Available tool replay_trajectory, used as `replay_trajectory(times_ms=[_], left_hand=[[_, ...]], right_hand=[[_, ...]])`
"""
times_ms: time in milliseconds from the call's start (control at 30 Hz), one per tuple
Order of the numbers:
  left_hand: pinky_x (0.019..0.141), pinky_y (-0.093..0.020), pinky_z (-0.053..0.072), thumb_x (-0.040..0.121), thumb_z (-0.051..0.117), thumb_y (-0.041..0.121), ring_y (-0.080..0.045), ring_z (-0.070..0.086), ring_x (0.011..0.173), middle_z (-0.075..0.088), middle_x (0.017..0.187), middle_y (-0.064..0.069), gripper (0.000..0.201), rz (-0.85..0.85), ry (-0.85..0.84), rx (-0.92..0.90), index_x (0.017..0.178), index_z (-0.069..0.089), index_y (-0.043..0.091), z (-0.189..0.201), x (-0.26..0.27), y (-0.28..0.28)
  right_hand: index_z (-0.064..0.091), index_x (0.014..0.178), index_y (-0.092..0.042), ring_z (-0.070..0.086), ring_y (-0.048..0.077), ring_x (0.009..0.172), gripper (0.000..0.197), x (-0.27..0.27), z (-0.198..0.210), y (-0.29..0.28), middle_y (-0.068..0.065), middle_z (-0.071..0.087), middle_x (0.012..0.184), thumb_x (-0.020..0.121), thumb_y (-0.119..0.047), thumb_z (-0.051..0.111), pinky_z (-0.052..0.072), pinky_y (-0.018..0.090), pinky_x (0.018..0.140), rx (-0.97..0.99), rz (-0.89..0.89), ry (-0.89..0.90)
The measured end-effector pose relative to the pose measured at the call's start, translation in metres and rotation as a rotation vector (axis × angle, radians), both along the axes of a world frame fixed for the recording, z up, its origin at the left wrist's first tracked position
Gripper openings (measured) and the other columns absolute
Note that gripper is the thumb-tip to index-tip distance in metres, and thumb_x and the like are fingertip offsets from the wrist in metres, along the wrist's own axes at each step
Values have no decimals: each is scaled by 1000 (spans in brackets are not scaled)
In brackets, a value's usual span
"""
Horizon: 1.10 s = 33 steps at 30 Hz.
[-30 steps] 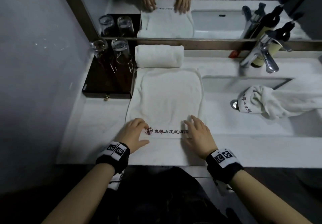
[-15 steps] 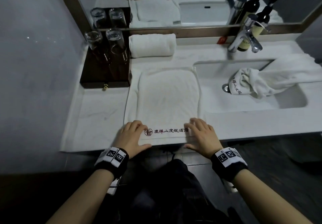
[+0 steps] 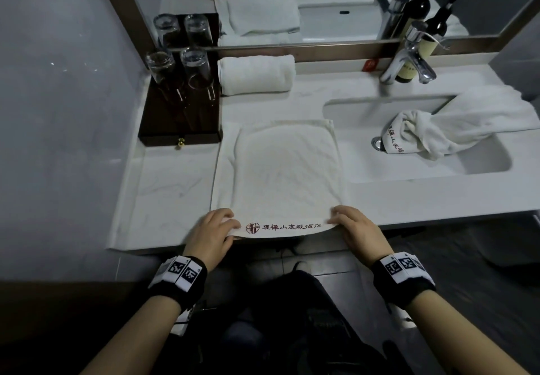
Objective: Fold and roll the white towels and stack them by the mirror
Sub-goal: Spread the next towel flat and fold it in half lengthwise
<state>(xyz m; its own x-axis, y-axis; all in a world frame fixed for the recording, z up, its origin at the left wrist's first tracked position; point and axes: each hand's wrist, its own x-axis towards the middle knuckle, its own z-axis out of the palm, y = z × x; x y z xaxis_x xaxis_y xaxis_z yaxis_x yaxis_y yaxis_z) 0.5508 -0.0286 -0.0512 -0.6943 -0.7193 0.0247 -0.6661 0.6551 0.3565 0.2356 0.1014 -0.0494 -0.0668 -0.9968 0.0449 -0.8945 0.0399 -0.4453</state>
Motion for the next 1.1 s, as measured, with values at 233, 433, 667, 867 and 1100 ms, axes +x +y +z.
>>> replay_trajectory(times_ms=[233, 433, 667, 867, 1100], left_hand=[[71, -32, 44, 88, 53, 10, -27, 63, 78, 67, 82, 0, 16, 177, -37, 79, 98, 57, 21, 9, 2, -15], [59, -35, 49, 96, 47, 26, -21, 58, 62, 59, 73, 3, 8, 417, 208, 221, 101, 53, 23, 26, -12, -48], [58, -33, 34, 101, 32, 22, -24, 48, 67, 54, 80, -7, 17, 574, 300, 141, 110, 44, 13, 48, -61, -86], [69, -34, 36, 100, 33, 24, -29, 50, 80, 57, 95, -11, 18, 689, 239, 126, 110, 46, 17, 59, -86, -116], [75, -39, 42, 99, 36, 21, -35, 56, 91, 59, 110, -13, 16, 685, 164, 82, 108, 49, 15, 65, -104, -147]], right_hand=[[59, 109, -16, 61, 26, 105, 35, -18, -2, -2, 4, 66, 111, 81, 4, 53, 47, 32, 82, 126, -150, -54], [59, 101, -11, 62, 35, 80, 12, -43, 10, -36, 13, 68, 84, 95, -17, 51, 37, 31, 66, 47, -318, -211], [51, 102, -11, 54, 29, 71, 13, -64, 30, -92, 1, 57, 75, 97, -20, 43, 34, 32, 63, -77, -344, -335], [45, 110, -5, 49, 23, 79, 19, -90, 36, -141, 9, 55, 87, 92, -8, 45, 27, 28, 63, 55, -344, -479], [48, 90, -15, 43, 18, 69, 7, -112, 29, -181, -5, 46, 70, 88, -8, 51, 28, 24, 59, 40, -374, -561]])
